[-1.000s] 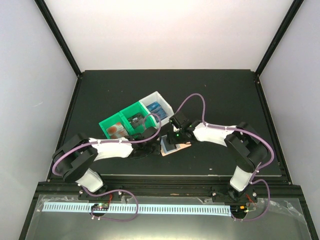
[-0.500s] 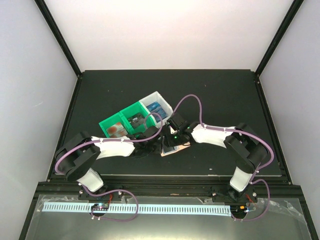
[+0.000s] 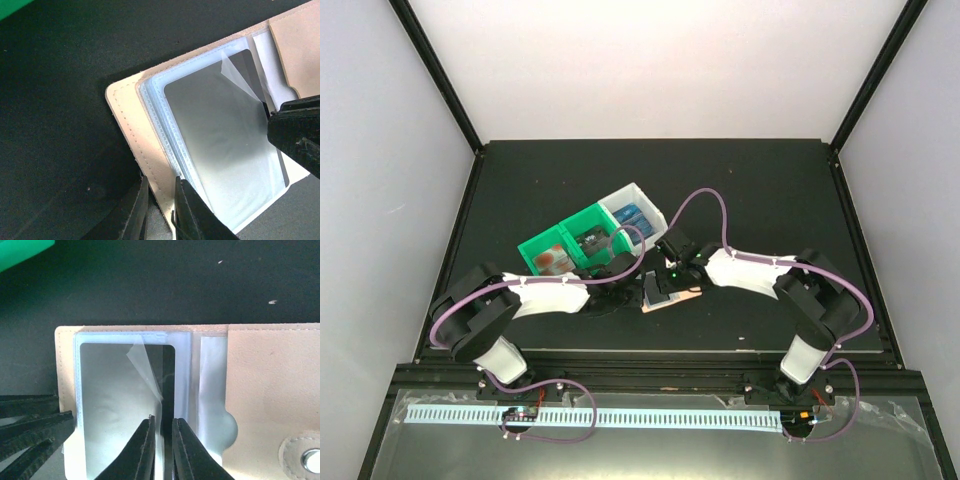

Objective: Put the credit cards into the card holder
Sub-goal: Insert the credit card into the card holder.

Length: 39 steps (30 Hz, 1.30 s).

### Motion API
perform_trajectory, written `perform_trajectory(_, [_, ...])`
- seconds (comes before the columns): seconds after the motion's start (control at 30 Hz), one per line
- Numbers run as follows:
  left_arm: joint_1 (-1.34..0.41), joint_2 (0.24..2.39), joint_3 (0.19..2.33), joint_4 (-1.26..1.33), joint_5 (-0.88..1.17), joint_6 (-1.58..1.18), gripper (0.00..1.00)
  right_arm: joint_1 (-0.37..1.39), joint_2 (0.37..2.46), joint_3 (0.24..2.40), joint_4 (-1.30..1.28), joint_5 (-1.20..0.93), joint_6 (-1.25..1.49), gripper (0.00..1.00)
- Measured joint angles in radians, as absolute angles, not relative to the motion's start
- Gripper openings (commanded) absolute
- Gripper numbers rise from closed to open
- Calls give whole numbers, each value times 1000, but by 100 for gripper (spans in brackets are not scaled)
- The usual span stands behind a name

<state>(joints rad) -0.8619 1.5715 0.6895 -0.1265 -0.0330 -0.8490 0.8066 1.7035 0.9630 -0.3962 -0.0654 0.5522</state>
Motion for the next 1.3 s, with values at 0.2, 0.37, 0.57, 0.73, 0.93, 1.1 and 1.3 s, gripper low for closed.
perform_trajectory(0.2, [-859,1571,690,-126,-33,-849,17,807,1731,963,-405,-66,552,7])
perform_trajectory(0.37, [-859,1565,686,-131,-33,-849,17,807,1744,973,-413,-62,559,6])
perform_trajectory(0.57, [-859,1553,684,-135,-33,-849,17,807,1750,982,-425,-54,567,5])
perform_trajectory(0.73, [-857,1551,684,-135,-33,-849,17,812,1749,984,-429,-27,586,5])
perform_trajectory(0.93, [-857,1551,683,-140,-33,-849,17,813,1748,984,-448,9,597,5])
perform_trajectory(1.1, [-857,1548,682,-142,-34,-849,18,813,1748,984,-453,30,608,5])
perform_trajectory(1.3, [-852,1512,670,-132,-30,-850,28,813,1748,984,-454,30,609,4])
